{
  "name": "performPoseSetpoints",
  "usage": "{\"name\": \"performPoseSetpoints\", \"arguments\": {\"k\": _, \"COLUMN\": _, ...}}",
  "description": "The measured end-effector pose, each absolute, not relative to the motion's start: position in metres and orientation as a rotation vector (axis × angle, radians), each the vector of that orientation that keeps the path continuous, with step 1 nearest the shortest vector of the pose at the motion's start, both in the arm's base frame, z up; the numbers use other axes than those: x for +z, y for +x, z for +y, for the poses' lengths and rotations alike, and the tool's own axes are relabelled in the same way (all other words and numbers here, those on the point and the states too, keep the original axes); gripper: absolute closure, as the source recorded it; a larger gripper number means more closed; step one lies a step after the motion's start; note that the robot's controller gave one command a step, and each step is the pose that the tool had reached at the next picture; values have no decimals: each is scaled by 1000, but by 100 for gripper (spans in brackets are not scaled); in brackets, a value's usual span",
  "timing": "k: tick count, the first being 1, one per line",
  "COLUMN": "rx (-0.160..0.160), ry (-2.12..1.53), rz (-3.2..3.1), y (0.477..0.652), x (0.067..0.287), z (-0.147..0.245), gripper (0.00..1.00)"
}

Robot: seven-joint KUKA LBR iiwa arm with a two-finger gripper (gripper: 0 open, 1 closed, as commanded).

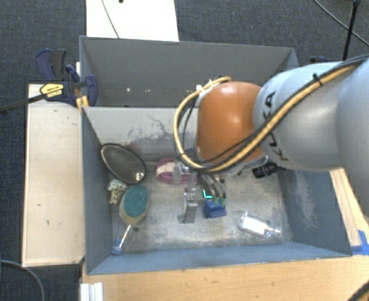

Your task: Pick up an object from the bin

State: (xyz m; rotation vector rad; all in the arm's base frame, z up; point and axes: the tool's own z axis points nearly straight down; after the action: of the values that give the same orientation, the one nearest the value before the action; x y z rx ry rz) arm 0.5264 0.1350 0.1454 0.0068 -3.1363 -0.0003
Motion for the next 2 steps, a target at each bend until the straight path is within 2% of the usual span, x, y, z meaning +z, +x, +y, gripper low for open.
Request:
{"name": "performPoseSetpoints", "arguments": {"k": 1, "rx": -2, "ry": 414, "rz": -3118, "y": 575, "x": 113, "z": 164, "gripper": 0}}
{"name": "performPoseSetpoints", "arguments": {"k": 2, "rx": 12, "ry": 342, "rz": -3122, "y": 566, "x": 73, "z": 210, "gripper": 0}}
